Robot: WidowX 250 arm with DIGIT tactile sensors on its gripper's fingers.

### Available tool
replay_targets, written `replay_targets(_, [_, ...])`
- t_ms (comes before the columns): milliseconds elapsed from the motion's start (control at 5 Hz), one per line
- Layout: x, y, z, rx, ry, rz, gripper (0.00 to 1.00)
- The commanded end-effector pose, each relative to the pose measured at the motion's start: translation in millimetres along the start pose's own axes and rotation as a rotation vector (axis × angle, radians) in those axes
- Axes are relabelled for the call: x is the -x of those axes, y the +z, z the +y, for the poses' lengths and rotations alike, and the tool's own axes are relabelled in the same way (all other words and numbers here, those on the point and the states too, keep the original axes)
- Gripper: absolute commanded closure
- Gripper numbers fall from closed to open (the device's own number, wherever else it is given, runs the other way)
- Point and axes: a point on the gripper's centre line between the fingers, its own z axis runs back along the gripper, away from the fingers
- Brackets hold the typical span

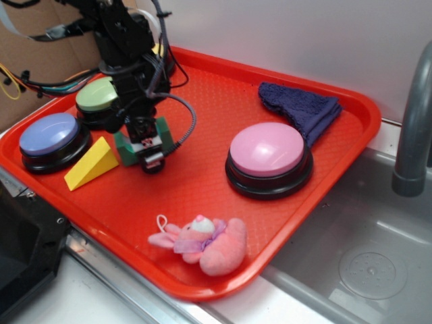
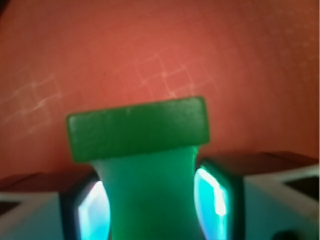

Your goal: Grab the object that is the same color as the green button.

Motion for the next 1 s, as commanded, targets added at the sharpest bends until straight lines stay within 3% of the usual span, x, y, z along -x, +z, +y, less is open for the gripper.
replay_targets(0, [-24.5,97.7,9.5,-0.038,0.148,-0.148,1.00])
replay_targets(200, [-28.7,146.2,10.8,-0.045,0.211,-0.176,1.00])
replay_targets(600, [-24.3,185.0,18.7,-0.043,0.326,-0.220,1.00])
replay_targets(800, [-15.7,174.8,14.2,-0.094,0.327,-0.160,1.00])
